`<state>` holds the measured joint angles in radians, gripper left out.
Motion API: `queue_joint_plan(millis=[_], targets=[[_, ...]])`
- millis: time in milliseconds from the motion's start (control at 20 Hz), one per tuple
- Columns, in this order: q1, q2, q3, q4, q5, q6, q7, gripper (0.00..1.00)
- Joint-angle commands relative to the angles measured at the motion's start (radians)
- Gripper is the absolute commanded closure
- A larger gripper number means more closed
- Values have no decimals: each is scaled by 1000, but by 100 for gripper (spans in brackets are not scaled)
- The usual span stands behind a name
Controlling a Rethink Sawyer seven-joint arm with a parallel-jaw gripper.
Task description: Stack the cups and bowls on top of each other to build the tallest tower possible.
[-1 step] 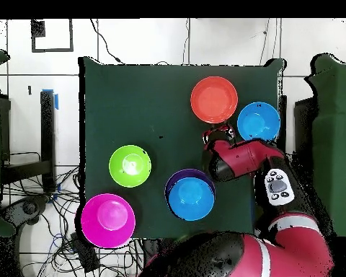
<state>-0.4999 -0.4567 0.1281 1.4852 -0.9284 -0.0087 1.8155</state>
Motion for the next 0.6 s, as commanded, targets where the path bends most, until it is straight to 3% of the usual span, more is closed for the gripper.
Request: queue_joint_plan(millis=[50, 600], targets=[[-14, -7, 134, 18, -40, 157, -124, 0], [-37, -12, 174, 31, -65, 188, -157, 0]])
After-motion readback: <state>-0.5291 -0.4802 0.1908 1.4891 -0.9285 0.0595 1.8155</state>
